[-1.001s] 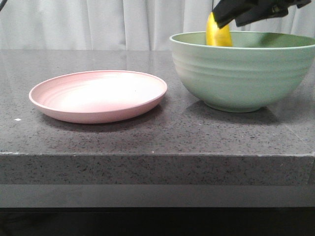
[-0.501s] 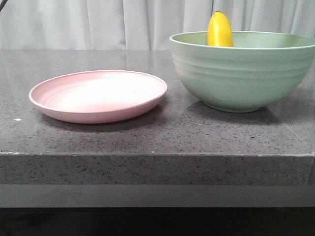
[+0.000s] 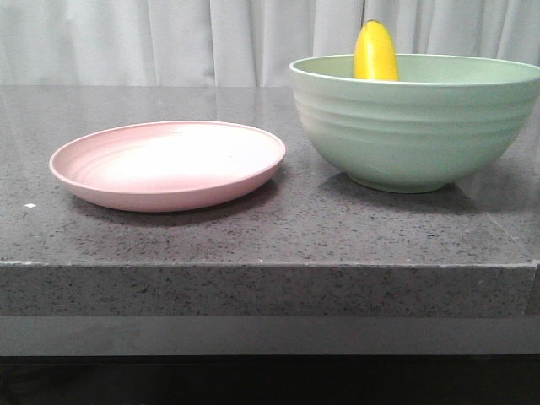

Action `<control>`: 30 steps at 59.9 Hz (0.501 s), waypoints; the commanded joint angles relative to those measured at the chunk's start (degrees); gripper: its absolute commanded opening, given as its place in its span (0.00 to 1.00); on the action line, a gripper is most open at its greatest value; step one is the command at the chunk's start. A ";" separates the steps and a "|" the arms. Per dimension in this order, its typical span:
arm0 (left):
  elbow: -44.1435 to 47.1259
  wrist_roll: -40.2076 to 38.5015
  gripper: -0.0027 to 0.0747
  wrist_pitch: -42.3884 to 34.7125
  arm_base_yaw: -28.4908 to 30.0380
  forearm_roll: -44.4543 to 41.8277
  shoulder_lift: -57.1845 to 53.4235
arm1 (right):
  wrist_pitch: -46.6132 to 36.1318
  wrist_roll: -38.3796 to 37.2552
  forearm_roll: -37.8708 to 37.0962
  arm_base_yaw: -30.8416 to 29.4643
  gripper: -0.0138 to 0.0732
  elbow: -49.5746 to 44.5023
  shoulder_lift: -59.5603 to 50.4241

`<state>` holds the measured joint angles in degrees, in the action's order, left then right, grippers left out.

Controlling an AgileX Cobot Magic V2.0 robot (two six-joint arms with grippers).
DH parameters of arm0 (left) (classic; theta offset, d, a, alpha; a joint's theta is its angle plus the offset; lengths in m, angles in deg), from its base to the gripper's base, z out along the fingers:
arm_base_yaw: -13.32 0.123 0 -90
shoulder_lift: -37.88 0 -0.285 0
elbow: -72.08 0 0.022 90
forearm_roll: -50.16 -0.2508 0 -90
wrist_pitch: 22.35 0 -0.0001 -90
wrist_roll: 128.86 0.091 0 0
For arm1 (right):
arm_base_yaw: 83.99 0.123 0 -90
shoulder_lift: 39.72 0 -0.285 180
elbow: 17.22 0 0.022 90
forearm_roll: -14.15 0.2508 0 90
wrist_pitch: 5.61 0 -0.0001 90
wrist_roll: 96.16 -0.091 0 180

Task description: Transfer banana from pink plate to green bowl

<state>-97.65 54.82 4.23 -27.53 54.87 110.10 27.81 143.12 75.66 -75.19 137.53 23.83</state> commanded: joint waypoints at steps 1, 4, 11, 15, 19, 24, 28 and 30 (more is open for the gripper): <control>3.26 -0.65 0.01 -5.12 1.80 -1.22 -6.48 | -4.68 1.26 2.63 0.03 0.09 -3.92 -7.69; 7.73 -0.65 0.01 -6.64 2.38 -1.22 -10.20 | -6.35 1.26 2.73 0.03 0.09 -7.03 -11.40; 16.75 -0.65 0.01 -10.35 2.54 -1.22 -18.46 | -7.25 1.26 2.92 0.03 0.09 -12.85 -19.48; 21.93 -0.65 0.01 -12.01 2.54 -0.96 -23.58 | -7.20 1.26 2.98 0.03 0.09 -16.03 -23.94; 26.22 -0.65 0.01 -12.51 2.54 -0.78 -28.60 | -7.20 1.26 2.98 0.03 0.09 -19.01 -28.13; 31.59 -0.65 0.01 -12.51 2.54 0.84 -34.24 | -7.31 1.26 2.98 0.03 0.09 -22.16 -32.66; 34.81 -0.65 0.01 -12.51 2.54 1.95 -38.52 | -7.31 1.26 2.98 0.03 0.09 -24.25 -35.80; 36.38 -0.65 0.01 -12.51 2.54 2.31 -40.50 | -7.31 1.21 3.12 0.03 0.09 -25.08 -37.09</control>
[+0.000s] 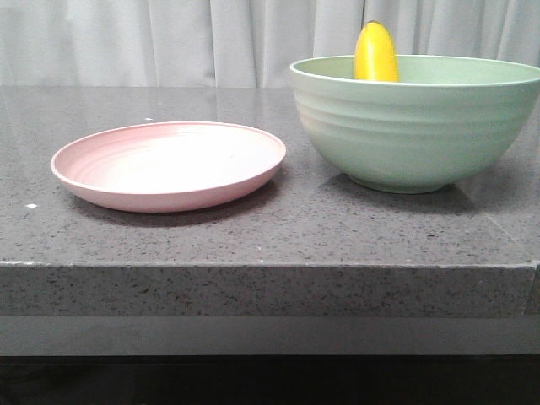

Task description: Transfer banana from pink plate to green bowl

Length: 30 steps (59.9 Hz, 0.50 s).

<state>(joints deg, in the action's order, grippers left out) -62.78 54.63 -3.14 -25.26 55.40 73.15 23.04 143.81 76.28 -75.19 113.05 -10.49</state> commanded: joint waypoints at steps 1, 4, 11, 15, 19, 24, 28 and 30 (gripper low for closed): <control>2.36 -0.46 0.01 -5.14 0.27 2.17 -4.70 | -2.53 0.52 2.50 0.03 0.09 -0.76 -3.22; 4.06 -0.46 0.01 -5.14 0.27 2.61 -7.05 | -2.53 0.52 3.21 0.03 0.09 -1.74 -4.50; 6.62 -0.46 0.01 -5.14 0.27 2.60 -11.23 | -2.28 0.52 5.00 0.03 0.09 -2.42 -5.54; 6.83 -0.46 0.01 -5.14 0.27 2.60 -12.19 | -1.98 0.52 5.91 0.03 0.09 -2.42 -5.54; 6.83 -0.46 0.01 -5.24 0.27 2.60 -12.47 | -1.09 0.52 6.90 0.03 0.09 -2.42 -5.54; 6.95 -0.46 0.01 -5.24 0.27 2.60 -12.47 | -0.18 0.52 7.50 0.03 0.09 -2.42 -5.54; 7.06 -0.46 0.01 -5.10 0.27 2.60 -12.47 | -0.16 0.52 7.50 0.03 0.09 -2.42 -5.54; 7.15 -0.46 0.01 -5.10 0.27 2.60 -12.47 | -0.16 0.52 7.50 0.03 0.09 -2.42 -5.54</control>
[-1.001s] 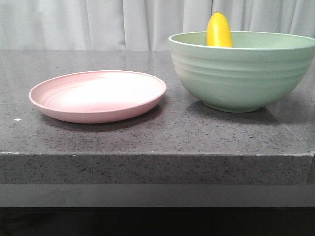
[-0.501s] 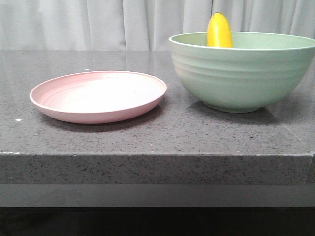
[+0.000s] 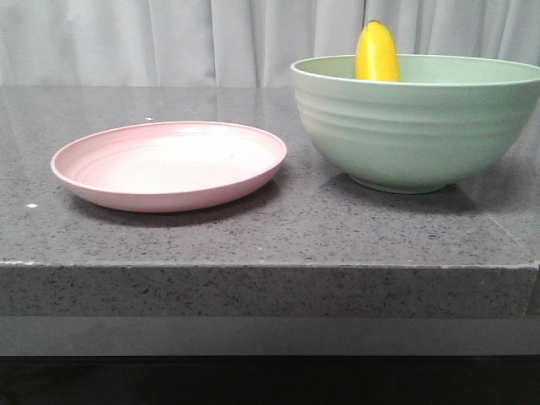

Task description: Transfer banana from pink plate to green bowl

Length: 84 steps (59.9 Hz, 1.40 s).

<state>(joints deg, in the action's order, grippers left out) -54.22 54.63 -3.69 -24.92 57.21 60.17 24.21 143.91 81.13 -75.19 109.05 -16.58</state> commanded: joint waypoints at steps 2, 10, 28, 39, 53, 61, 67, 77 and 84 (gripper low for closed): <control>-1.42 -0.46 0.01 -4.55 -0.06 0.79 0.52 | -1.34 0.42 2.65 0.03 0.09 1.58 0.55; -1.42 -0.46 0.01 -4.55 -0.06 0.79 0.52 | -1.34 0.42 2.65 0.03 0.09 1.58 0.55; -1.42 -0.46 0.01 -4.55 -0.06 0.79 0.52 | -1.34 0.42 2.65 0.03 0.09 1.58 0.55; 2.54 -0.46 0.01 -5.26 2.98 -2.91 -2.92 | -1.34 0.42 2.65 0.03 0.09 1.58 0.55; 11.60 -0.46 0.01 -5.26 18.03 -2.91 -13.20 | -1.34 0.42 2.65 0.03 0.09 1.58 0.55; 17.11 -0.46 0.01 -5.87 25.05 -2.43 -15.98 | -1.34 0.42 2.65 0.03 0.09 1.58 0.55; 20.63 -0.46 0.01 -8.23 29.75 -1.26 -15.95 | -1.21 0.42 2.65 0.03 0.09 1.58 0.55; 24.14 -0.46 0.01 -11.37 34.99 -0.28 -15.95 | -1.12 0.42 2.65 0.03 0.09 1.58 0.55; 24.14 -0.46 0.01 -12.15 35.69 -0.28 -15.95 | -0.86 0.42 2.65 0.03 0.09 1.58 0.55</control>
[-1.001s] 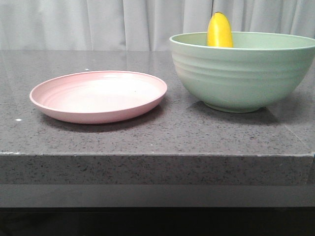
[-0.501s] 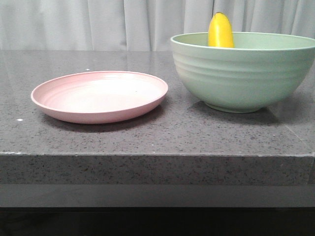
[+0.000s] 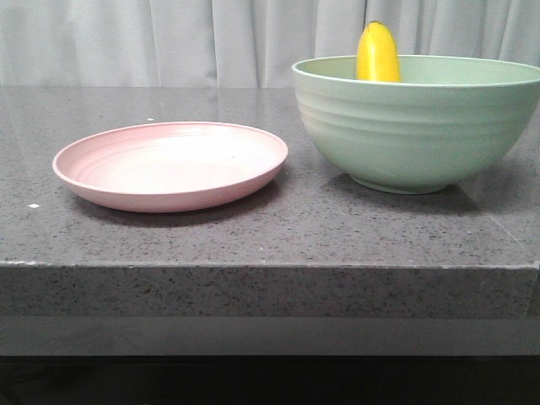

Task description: Transfer banana from pink plate to green bowl

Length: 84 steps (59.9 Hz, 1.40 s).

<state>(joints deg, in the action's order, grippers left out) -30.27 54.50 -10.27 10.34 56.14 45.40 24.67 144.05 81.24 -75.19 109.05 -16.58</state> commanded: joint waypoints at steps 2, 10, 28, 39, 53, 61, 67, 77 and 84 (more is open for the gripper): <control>0.19 -0.33 0.01 -5.57 0.43 0.79 -1.18 | -1.26 0.28 2.54 0.03 0.09 1.58 0.55; 0.19 -0.33 0.01 -5.57 0.43 0.79 -1.18 | -0.53 0.28 2.54 0.03 0.09 1.58 0.55; 0.19 -0.33 0.01 -5.57 0.43 0.79 -1.18 | -0.34 0.28 2.54 0.03 0.09 1.58 0.55; 0.19 -0.33 0.01 -5.57 0.43 0.79 -1.18 | -0.34 0.28 2.54 0.03 0.09 1.58 0.55; 0.19 -0.33 0.01 -5.57 0.43 0.79 -1.18 | -0.34 0.28 2.54 0.03 0.09 1.58 0.55; 0.19 -0.33 0.01 -5.57 0.43 0.79 -1.18 | -0.35 0.28 2.54 0.03 0.09 1.58 0.55; 0.19 -0.33 0.01 -5.57 0.43 0.79 -1.18 | -2.74 0.28 2.47 0.03 0.09 1.47 0.55; 0.19 -0.33 0.01 -5.57 0.43 0.79 -1.18 | -7.04 -3.14 -8.09 0.03 0.09 1.03 0.55; 0.19 -0.33 0.01 -5.57 0.43 0.79 -1.18 | -10.85 -20.16 -27.24 0.03 0.09 0.42 0.48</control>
<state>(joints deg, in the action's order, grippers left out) -30.27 54.50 -10.75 10.70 56.37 45.40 19.75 135.27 65.19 -75.19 108.60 -16.58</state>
